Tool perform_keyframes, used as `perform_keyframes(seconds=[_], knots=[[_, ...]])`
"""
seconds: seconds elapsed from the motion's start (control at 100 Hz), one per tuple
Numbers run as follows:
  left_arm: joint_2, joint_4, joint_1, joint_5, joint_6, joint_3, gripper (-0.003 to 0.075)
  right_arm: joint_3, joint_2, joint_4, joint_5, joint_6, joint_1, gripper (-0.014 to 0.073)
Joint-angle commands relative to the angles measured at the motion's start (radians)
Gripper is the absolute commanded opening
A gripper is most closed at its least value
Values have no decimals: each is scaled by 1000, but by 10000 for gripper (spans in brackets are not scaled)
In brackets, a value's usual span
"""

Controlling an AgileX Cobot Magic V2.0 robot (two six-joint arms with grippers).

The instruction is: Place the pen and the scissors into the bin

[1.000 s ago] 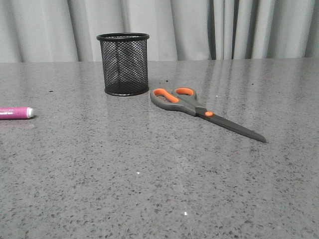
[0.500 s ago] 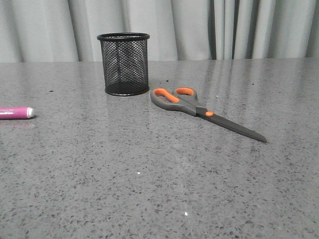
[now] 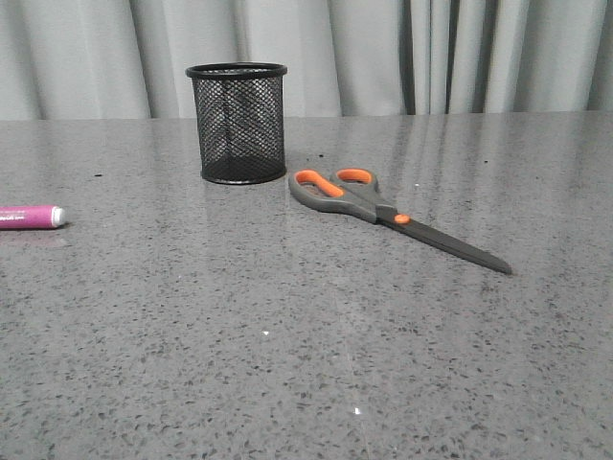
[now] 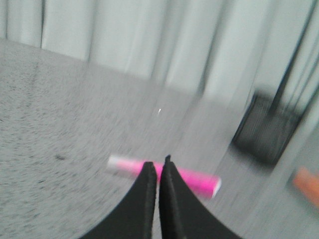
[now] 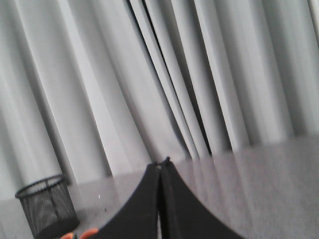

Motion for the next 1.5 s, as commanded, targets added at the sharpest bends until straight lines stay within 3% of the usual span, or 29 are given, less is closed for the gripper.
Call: perform_keyframes(seconds=[0.0,0.08,0.15,0.42,0.51,0.57,0.7,0.77,0.84,0.96,1.04,1.16,1.29,1.41,1.49], knots=[[-33,-323,1,-167,-10,43,-19,14,-19,15,-33,19,-3,-69],[-33,-543,1,-207,-10,42,-19,10,-19,18,-40,19,-3,-69],[-33,-644,1,-218,-10,42,-19,0,-19,25,-22,32,-3,-69],[-33,-667,1,-97,-10,34,-18,-69,-19,25,130,32,-3,-68],[-28,-536,1,69,64,-22,22,-129,-6,25,220,32,6,-55],[-10,-435,1,179,98,-78,94,-180,23,25,251,30,23,-13],[73,-341,1,250,108,-193,235,-279,131,13,313,-23,88,202],[141,-249,1,314,108,-268,242,-332,212,13,354,-68,129,321],[225,-138,1,404,108,-350,242,-381,294,13,395,-86,168,378],[382,18,1,515,123,-485,237,-427,417,13,369,-86,228,381],[459,76,1,557,199,-561,191,-440,475,13,336,-86,257,381],[555,103,1,611,371,-650,156,-439,516,13,298,-86,291,381],[653,121,1,658,577,-740,198,-439,529,13,281,-86,315,381],[755,144,-32,709,866,-793,237,-439,529,13,269,-86,319,381],[846,230,-67,757,898,-830,236,-439,529,13,255,-86,319,381]])
